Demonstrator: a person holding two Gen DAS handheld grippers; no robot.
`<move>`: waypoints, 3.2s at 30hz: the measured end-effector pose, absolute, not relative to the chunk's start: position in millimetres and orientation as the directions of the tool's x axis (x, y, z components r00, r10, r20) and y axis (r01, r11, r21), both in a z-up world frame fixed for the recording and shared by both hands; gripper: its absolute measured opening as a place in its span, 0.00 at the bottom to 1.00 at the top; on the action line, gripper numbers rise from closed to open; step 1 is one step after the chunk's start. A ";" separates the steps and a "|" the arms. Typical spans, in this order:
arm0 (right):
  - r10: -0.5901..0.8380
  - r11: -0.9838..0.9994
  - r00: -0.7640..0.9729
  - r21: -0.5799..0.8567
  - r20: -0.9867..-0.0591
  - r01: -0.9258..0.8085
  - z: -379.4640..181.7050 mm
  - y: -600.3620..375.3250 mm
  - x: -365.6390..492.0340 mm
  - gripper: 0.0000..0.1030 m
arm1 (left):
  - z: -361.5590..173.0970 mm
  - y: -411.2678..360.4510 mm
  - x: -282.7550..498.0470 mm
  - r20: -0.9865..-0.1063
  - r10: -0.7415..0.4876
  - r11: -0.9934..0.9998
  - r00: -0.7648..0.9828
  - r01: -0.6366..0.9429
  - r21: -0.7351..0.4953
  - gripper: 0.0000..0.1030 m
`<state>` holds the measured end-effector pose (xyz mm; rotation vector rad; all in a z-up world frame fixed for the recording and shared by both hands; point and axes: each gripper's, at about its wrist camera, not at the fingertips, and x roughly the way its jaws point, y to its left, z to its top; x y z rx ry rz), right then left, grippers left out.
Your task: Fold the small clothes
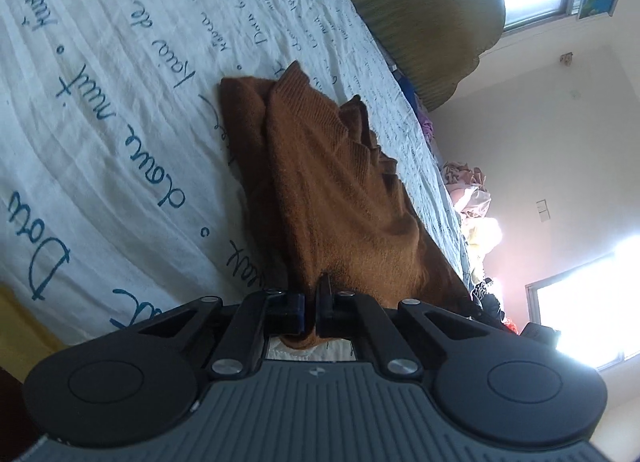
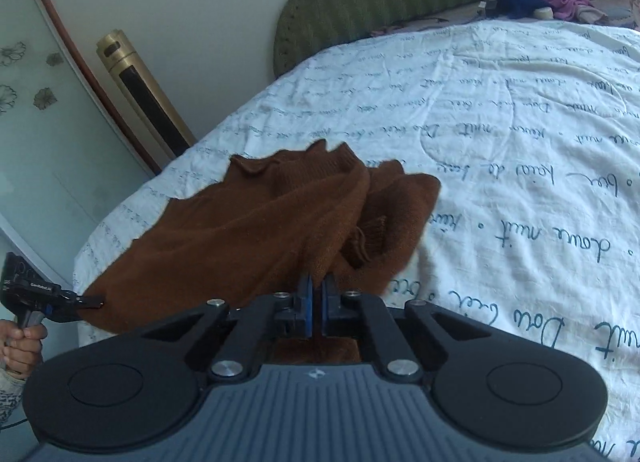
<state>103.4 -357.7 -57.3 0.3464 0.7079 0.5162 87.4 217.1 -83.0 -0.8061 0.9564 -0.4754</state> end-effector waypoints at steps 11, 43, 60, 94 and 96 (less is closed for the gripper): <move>0.530 0.837 0.539 0.505 -0.655 -0.210 -105.5 -384.8 113.4 0.09 | -109.8 234.6 76.4 -0.603 -0.666 0.654 0.439 -0.044 -0.755 0.08; 0.273 0.957 0.729 0.099 -0.628 -0.272 -64.4 -262.5 118.3 0.75 | -68.8 36.8 131.9 -0.709 -0.096 0.995 0.699 0.050 -0.086 0.91; 0.245 0.965 0.763 0.079 -0.598 -0.248 -70.7 -274.6 73.3 0.77 | -65.1 65.7 67.7 -0.704 -0.168 0.985 0.690 0.143 -0.096 0.95; 0.793 0.543 0.470 0.798 -0.387 -0.260 -130.2 -383.8 193.8 0.79 | -90.8 207.5 191.4 -0.584 -0.619 0.620 0.525 -0.129 -0.774 0.99; 0.800 0.536 0.464 0.801 -0.380 -0.268 -131.0 -379.2 196.6 0.79 | -91.2 205.3 196.9 -0.594 -0.624 0.629 0.508 -0.125 -0.767 0.96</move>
